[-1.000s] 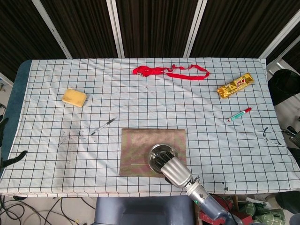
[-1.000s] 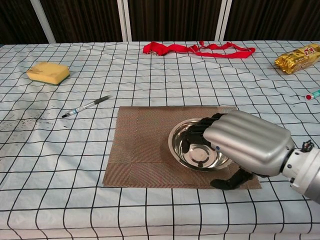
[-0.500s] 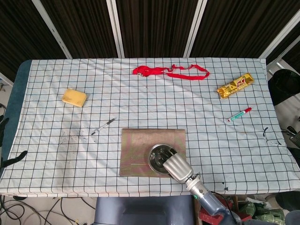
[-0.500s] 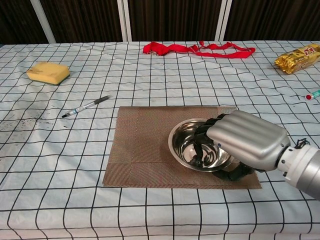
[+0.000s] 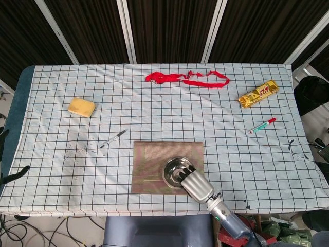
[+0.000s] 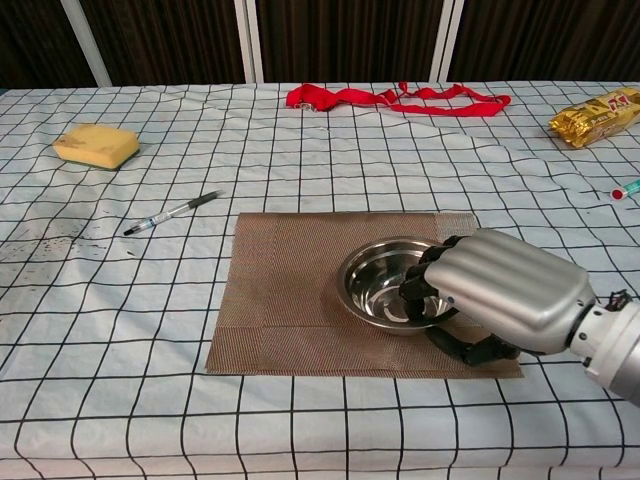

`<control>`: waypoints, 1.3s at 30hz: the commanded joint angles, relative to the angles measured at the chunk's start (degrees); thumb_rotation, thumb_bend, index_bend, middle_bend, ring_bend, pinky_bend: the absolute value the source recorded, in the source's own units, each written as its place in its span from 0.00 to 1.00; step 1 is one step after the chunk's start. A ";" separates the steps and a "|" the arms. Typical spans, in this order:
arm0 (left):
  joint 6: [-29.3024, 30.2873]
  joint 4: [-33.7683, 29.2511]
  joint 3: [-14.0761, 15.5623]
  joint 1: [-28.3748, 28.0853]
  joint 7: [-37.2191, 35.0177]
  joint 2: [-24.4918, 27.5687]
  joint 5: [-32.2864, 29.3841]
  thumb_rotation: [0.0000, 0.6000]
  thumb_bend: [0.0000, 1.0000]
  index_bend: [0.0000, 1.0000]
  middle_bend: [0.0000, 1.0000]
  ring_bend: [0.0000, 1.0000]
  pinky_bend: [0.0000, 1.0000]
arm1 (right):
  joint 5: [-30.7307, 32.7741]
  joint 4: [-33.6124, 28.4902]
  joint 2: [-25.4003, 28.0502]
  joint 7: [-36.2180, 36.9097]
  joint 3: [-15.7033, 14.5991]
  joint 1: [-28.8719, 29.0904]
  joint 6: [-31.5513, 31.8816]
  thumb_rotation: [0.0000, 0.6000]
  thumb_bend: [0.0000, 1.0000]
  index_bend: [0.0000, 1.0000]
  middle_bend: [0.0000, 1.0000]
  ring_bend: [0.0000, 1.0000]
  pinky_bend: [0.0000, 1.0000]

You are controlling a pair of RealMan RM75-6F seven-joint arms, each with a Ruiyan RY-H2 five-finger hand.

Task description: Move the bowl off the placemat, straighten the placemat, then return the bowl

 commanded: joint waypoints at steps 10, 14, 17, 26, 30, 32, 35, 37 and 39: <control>0.24 0.05 -0.19 0.05 -0.08 -0.11 -0.13 1.00 0.02 0.00 0.00 0.00 0.00 | 0.09 -2.79 6.68 0.95 2.88 -0.54 5.73 1.00 0.58 0.64 0.43 0.31 0.32; 0.31 0.08 -0.20 0.07 -0.13 -0.16 -0.08 1.00 0.02 0.00 0.00 0.00 0.00 | 2.94 -3.08 9.86 1.65 5.14 -1.17 7.04 1.00 0.58 0.64 0.43 0.31 0.32; 0.41 0.10 -0.17 0.07 -0.01 -0.24 0.03 1.00 0.02 0.00 0.00 0.00 0.00 | 5.93 -2.70 12.09 3.16 6.85 -1.76 7.61 1.00 0.58 0.65 0.43 0.31 0.32; 0.73 0.22 -0.21 0.12 0.38 -0.55 0.14 1.00 0.02 0.00 0.00 0.00 0.00 | 11.03 0.29 15.31 6.26 9.96 -2.29 8.54 1.00 0.58 0.65 0.44 0.31 0.32; 0.91 0.26 -0.22 0.19 0.43 -0.64 0.18 1.00 0.02 0.00 0.00 0.00 0.00 | 12.86 1.90 15.47 6.74 11.17 -2.10 8.73 1.00 0.58 0.65 0.44 0.31 0.32; 1.07 0.28 -0.24 0.24 0.41 -0.66 0.22 1.00 0.02 0.00 0.00 0.00 0.00 | 14.06 3.13 15.27 6.83 11.77 -2.04 8.79 1.00 0.58 0.65 0.44 0.31 0.32; 1.26 0.34 -0.25 0.31 0.33 -0.67 0.30 1.00 0.02 0.00 0.00 0.00 0.00 | 16.62 4.75 15.02 6.93 12.44 -2.24 8.23 1.00 0.58 0.65 0.43 0.31 0.32; 1.30 0.37 -0.20 0.34 0.29 -0.69 0.40 1.00 0.02 0.00 0.00 0.00 0.00 | 18.43 6.16 14.79 7.04 12.52 -2.54 7.74 1.00 0.58 0.65 0.43 0.31 0.32; 1.31 0.42 -0.16 0.32 0.36 -0.72 0.51 1.00 0.02 0.00 0.00 0.00 0.00 | 19.32 6.91 14.58 7.29 12.45 -2.78 7.52 1.00 0.57 0.65 0.43 0.31 0.32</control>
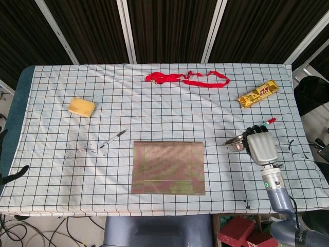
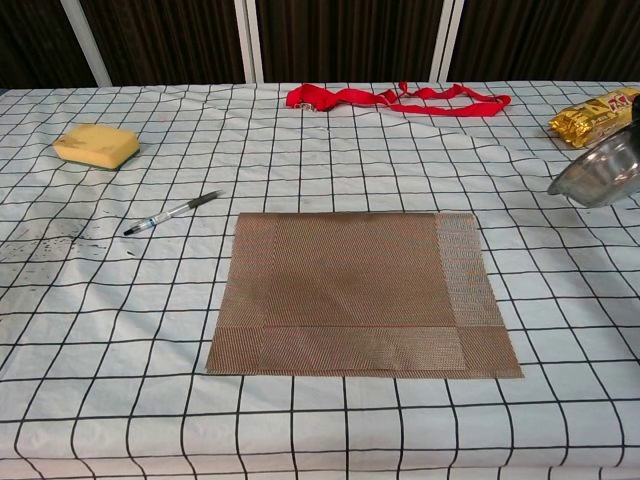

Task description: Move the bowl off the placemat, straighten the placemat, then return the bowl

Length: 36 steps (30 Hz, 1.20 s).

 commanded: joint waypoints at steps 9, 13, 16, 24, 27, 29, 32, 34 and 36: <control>0.43 0.23 0.21 0.05 0.21 -0.25 0.70 1.00 0.02 0.00 0.00 0.00 0.00 | 4.39 3.13 -0.92 -2.28 -1.82 -1.30 -1.85 1.00 0.36 0.58 0.31 0.26 0.31; 0.66 0.37 0.30 0.06 0.03 -0.27 1.12 1.00 0.02 0.00 0.00 0.00 0.00 | 6.64 0.79 -0.24 -5.84 -2.72 -1.95 -2.60 1.00 0.30 0.52 0.27 0.24 0.28; 0.71 0.43 0.43 0.09 -0.02 -0.28 1.33 1.00 0.02 0.00 0.00 0.00 0.00 | 7.87 -1.02 0.30 -8.61 -3.32 -2.42 -2.40 1.00 0.29 0.49 0.24 0.23 0.26; 0.98 0.56 0.57 0.16 -0.46 -0.16 1.84 1.00 0.02 0.00 0.00 0.00 0.00 | 11.36 -6.21 2.80 -17.75 -4.94 -3.76 -0.79 1.00 0.18 0.26 0.09 0.11 0.20; 0.96 0.61 0.61 0.15 -0.52 -0.15 1.91 1.00 0.02 0.00 0.00 0.00 0.00 | 12.34 -9.38 4.35 -20.52 -5.52 -4.32 0.11 1.00 0.15 0.19 0.06 0.09 0.19; 1.05 0.65 0.61 0.14 -0.52 -0.17 2.01 1.00 0.02 0.00 0.00 0.00 0.00 | 12.05 -11.83 5.35 -21.35 -5.96 -4.71 0.99 1.00 0.14 0.17 0.05 0.08 0.19; 1.11 0.69 0.64 0.14 -0.52 -0.21 2.14 1.00 0.02 0.00 0.00 0.00 0.00 | 9.97 -15.05 6.49 -21.23 -6.78 -5.27 2.57 1.00 0.11 0.15 0.04 0.08 0.19; 1.23 0.73 0.67 0.15 -0.53 -0.25 2.27 1.00 0.02 0.00 0.00 0.00 0.00 | 6.72 -18.41 7.50 -20.95 -7.96 -5.87 4.37 1.00 0.08 0.15 0.04 0.08 0.19; 1.38 0.81 0.66 0.17 -0.55 -0.31 2.39 1.00 0.02 0.00 0.00 0.00 0.00 | 3.39 -20.93 8.09 -20.86 -9.12 -6.18 5.67 1.00 0.06 0.15 0.04 0.08 0.19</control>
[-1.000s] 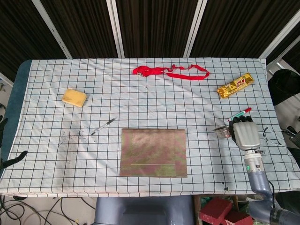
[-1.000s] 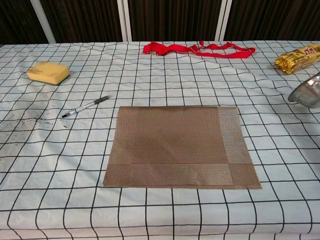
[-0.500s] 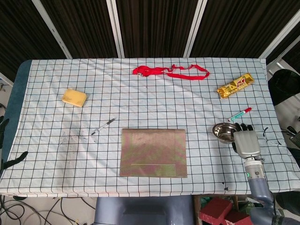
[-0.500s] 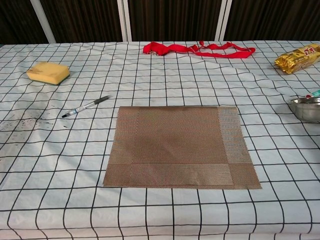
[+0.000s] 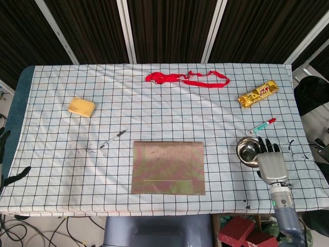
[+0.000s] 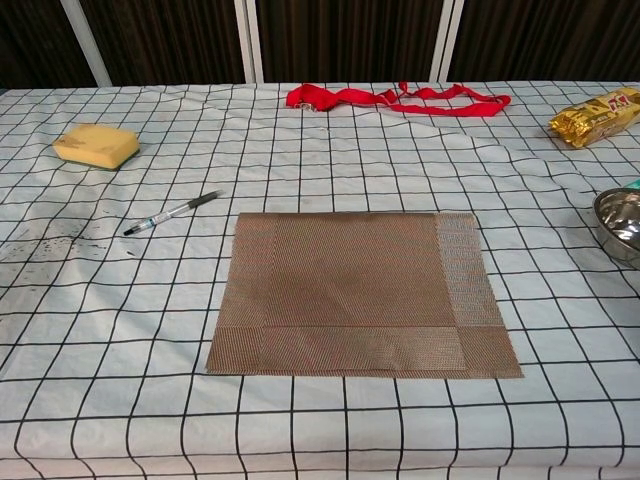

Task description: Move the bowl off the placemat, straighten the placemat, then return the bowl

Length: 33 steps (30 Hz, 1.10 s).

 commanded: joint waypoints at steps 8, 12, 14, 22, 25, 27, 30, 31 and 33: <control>0.55 0.30 -0.12 0.07 -0.11 -0.27 0.25 1.00 0.02 0.00 0.00 0.00 0.00 | -18.23 -11.28 1.18 -0.26 -7.04 -0.70 4.05 1.00 0.06 0.15 0.05 0.08 0.19; 0.64 0.41 -0.17 0.06 -0.09 -0.29 0.29 1.00 0.02 0.00 0.00 0.00 0.00 | -21.23 -13.31 -1.12 -2.36 -8.37 0.58 1.43 1.00 0.06 0.15 0.06 0.08 0.19; 0.66 0.46 -0.20 0.06 -0.10 -0.29 0.26 1.00 0.02 0.00 0.00 0.00 0.00 | -21.29 -13.68 -2.23 -3.04 -8.47 1.07 0.27 1.00 0.06 0.15 0.06 0.08 0.19; 0.70 0.59 -0.44 0.01 -0.39 -0.29 0.06 1.00 0.02 0.00 0.00 0.00 0.00 | -19.26 -13.06 -9.08 -7.91 -7.47 3.59 -5.10 1.00 0.02 0.15 0.06 0.08 0.19; 0.71 0.60 -0.46 0.00 -0.46 -0.29 0.04 1.00 0.02 0.00 0.00 0.00 0.00 | -18.13 -12.33 -11.04 -9.42 -6.88 4.11 -6.05 1.00 0.02 0.15 0.06 0.08 0.19; 0.67 0.62 -0.49 -0.01 -0.53 -0.28 -0.02 1.00 0.02 0.00 0.00 0.00 0.00 | -16.90 -11.63 -12.71 -10.67 -6.46 4.48 -6.82 1.00 0.02 0.15 0.06 0.08 0.19; 0.58 0.64 -0.57 -0.04 -0.62 -0.26 -0.18 1.00 0.02 0.00 0.00 0.00 0.00 | -15.42 -10.65 -14.39 -12.26 -6.10 4.80 -7.42 1.00 0.02 0.15 0.06 0.08 0.19; 0.58 0.64 -0.60 -0.04 -0.66 -0.25 -0.22 1.00 0.02 0.00 0.00 0.00 0.00 | -14.99 -10.30 -14.81 -12.66 -6.01 4.88 -7.57 1.00 0.02 0.15 0.06 0.08 0.19; 0.58 0.64 -0.63 -0.04 -0.74 -0.24 -0.26 1.00 0.02 0.00 0.00 0.00 0.00 | -13.97 -9.49 -15.58 -13.33 -5.80 5.02 -7.89 1.00 0.02 0.15 0.06 0.08 0.19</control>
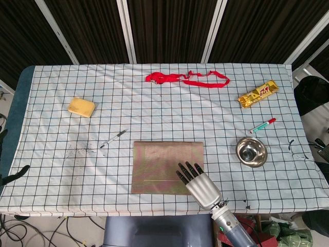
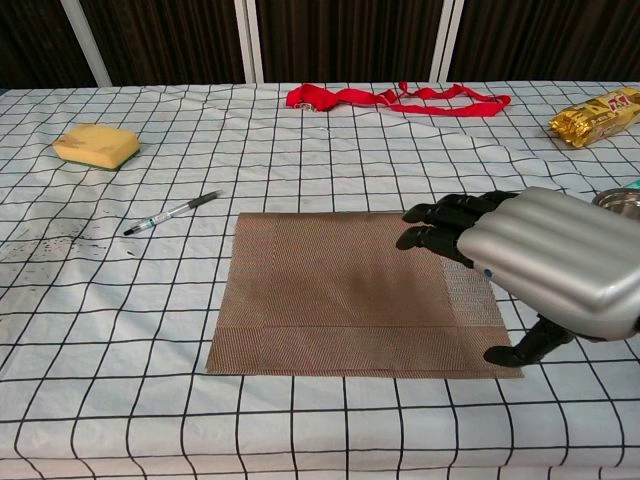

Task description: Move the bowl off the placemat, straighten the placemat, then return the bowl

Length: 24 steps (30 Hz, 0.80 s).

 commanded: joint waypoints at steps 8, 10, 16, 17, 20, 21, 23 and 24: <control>-0.07 0.01 -0.07 -0.01 -0.11 0.02 -0.18 1.00 0.02 0.00 0.00 0.00 0.00 | 5.19 2.95 -2.87 -2.52 1.39 0.77 -1.12 1.00 0.02 0.15 0.06 0.08 0.19; -0.14 0.01 -0.05 -0.01 -0.07 0.03 -0.21 1.00 0.02 0.00 0.00 0.00 0.00 | 6.02 3.20 -3.01 -2.95 1.61 0.88 -1.09 1.00 0.02 0.15 0.06 0.08 0.19; -0.18 -0.02 -0.01 -0.04 0.09 -0.02 -0.16 1.00 0.02 0.00 0.00 0.00 0.00 | 9.39 2.95 -2.82 -4.84 1.83 0.97 -0.96 1.00 0.01 0.13 0.05 0.08 0.19; -0.15 -0.04 0.00 -0.03 0.13 -0.03 -0.13 1.00 0.02 0.00 0.00 0.00 0.00 | 10.01 2.81 -2.76 -5.24 1.84 1.00 -0.98 1.00 0.01 0.13 0.05 0.08 0.19; -0.04 -0.02 0.04 -0.01 0.20 -0.07 -0.01 1.00 0.02 0.00 0.00 0.00 0.00 | 11.87 2.38 -2.62 -6.36 1.90 1.11 -0.91 1.00 0.01 0.13 0.05 0.08 0.19; -0.02 -0.03 0.05 0.00 0.20 -0.08 0.00 1.00 0.02 0.00 0.00 0.00 0.00 | 12.41 2.20 -2.58 -6.67 1.89 1.16 -0.89 1.00 0.01 0.13 0.05 0.08 0.19; 0.01 -0.03 0.06 0.02 0.22 -0.09 0.00 1.00 0.02 0.00 0.00 0.00 0.00 | 13.27 1.84 -2.58 -7.06 1.86 1.27 -0.83 1.00 0.01 0.13 0.05 0.08 0.19; 0.02 -0.02 0.07 0.03 0.23 -0.10 0.01 1.00 0.02 0.00 0.00 0.00 0.00 | 13.61 1.70 -2.59 -7.21 1.84 1.34 -0.79 1.00 0.01 0.13 0.05 0.08 0.19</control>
